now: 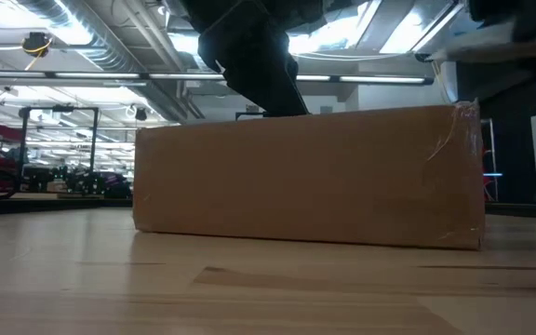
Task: Unpack boxes
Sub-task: Open the box using the silver cutter
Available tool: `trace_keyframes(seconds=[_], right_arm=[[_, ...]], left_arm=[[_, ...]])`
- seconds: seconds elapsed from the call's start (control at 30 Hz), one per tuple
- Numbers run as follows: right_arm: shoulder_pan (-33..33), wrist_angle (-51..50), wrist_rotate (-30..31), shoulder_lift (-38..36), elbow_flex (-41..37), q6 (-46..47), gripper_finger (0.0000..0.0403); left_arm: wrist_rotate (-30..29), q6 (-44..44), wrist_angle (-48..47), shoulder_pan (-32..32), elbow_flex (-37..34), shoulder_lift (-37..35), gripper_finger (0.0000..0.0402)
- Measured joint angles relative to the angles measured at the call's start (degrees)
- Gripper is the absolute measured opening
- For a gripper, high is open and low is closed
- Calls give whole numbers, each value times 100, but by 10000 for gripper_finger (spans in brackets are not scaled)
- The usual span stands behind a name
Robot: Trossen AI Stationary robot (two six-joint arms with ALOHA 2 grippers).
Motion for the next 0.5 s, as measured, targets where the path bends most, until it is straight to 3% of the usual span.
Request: trace_keyframes(seconds=[0.2, 0.5], right_arm=[[-840, -1556, -878, 25, 1021, -1377, 61], [-1711, -2689, -1973, 804, 1492, -3081, 61]], left_arm=[[1, 0, 0, -2, 0, 0, 235], [4, -128, -9, -2, 0, 0, 235]])
